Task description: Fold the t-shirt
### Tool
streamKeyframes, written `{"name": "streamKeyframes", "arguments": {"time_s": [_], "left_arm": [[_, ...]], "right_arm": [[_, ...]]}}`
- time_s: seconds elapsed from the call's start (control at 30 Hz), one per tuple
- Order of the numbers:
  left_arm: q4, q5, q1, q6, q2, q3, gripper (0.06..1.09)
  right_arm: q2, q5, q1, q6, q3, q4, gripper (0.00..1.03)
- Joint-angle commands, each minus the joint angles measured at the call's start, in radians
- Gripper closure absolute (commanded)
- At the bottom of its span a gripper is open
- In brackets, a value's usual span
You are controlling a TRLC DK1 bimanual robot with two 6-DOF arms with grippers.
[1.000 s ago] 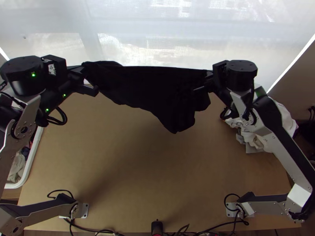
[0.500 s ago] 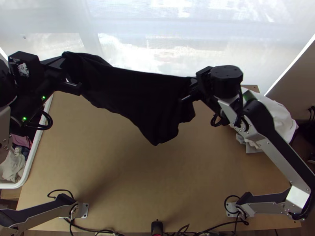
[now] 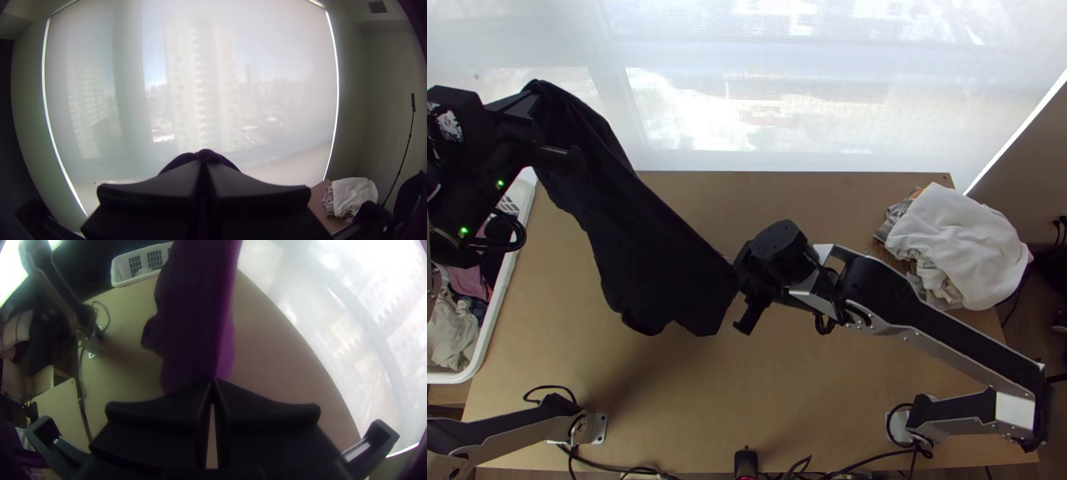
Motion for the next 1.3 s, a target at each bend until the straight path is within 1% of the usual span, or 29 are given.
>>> {"name": "streamKeyframes", "arguments": {"time_s": [0.0,0.1,0.23,0.27,0.3,0.4,0.43,0.5,0.53,0.67,0.8,0.93,1.07,1.17,1.27], "left_arm": [[0.005,-0.007,-0.018,-0.006,0.058,0.082,1.05],[0.004,-0.009,-0.025,-0.009,0.072,0.099,1.05],[-0.010,-0.009,-0.032,-0.012,0.078,0.097,1.05],[-0.018,-0.007,-0.038,-0.013,0.079,0.094,1.05],[-0.028,-0.007,-0.048,-0.015,0.081,0.088,1.05],[-0.050,0.006,-0.103,-0.029,0.075,0.019,1.05],[-0.051,0.009,-0.127,-0.032,0.070,-0.013,1.05],[-0.050,0.013,-0.180,-0.032,0.069,-0.068,1.05],[-0.045,0.013,-0.207,-0.030,0.070,-0.084,1.05],[-0.028,0.013,-0.322,-0.001,0.115,-0.105,1.05],[-0.019,0.013,-0.423,0.011,0.185,-0.110,1.05],[0.048,0.013,-0.508,0.025,0.244,-0.147,1.05],[0.094,0.022,-0.563,0.025,0.308,-0.151,1.05],[0.117,0.057,-0.592,0.016,0.352,-0.159,1.05],[0.126,0.111,-0.629,-0.009,0.405,-0.164,1.05]], "right_arm": [[0.022,-0.070,0.081,0.029,-0.035,-0.066,1.00],[0.008,-0.067,0.061,0.030,-0.074,-0.066,1.00],[-0.012,-0.064,-0.025,0.027,-0.122,-0.063,1.00],[-0.017,-0.064,-0.048,0.029,-0.128,-0.061,0.96],[-0.023,-0.064,-0.069,0.032,-0.133,-0.058,0.82],[-0.043,-0.064,-0.129,0.077,-0.142,-0.040,0.27],[-0.044,-0.064,-0.147,0.086,-0.139,-0.037,0.15],[-0.044,-0.065,-0.177,0.090,-0.128,-0.037,0.07],[-0.046,-0.064,-0.187,0.090,-0.124,-0.037,0.05],[-0.064,-0.064,-0.240,0.089,-0.113,-0.037,0.05],[-0.104,-0.065,-0.345,0.090,-0.122,-0.037,0.05],[-0.156,-0.065,-0.496,0.098,-0.127,-0.035,0.05],[-0.221,-0.064,-0.677,0.093,-0.143,-0.018,0.05],[-0.270,-0.064,-0.810,0.055,-0.171,0.035,0.05],[-0.296,-0.064,-0.908,0.024,-0.174,0.058,0.05]]}}
